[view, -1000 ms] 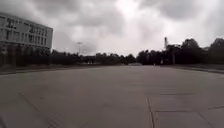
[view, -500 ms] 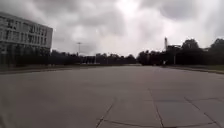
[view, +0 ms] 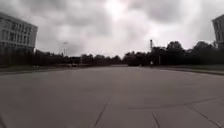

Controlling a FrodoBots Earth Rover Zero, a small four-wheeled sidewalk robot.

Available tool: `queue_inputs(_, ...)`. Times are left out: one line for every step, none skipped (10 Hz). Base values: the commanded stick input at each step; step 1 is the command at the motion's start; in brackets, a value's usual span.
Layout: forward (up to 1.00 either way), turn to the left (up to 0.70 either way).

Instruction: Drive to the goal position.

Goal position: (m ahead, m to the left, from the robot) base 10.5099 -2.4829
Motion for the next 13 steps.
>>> queue_inputs(0.7, 0.0)
queue_inputs(0.7, 0.0)
queue_inputs(0.7, 0.0)
queue_inputs(0.7, 0.0)
queue_inputs(0.7, 0.0)
queue_inputs(0.7, 0.0)
queue_inputs(0.7, 0.0)
queue_inputs(0.7, 0.0)
queue_inputs(0.7, -0.01)
queue_inputs(0.7, -0.11)
queue_inputs(0.7, -0.24)
queue_inputs(0.7, -0.35)
queue_inputs(0.7, -0.28)
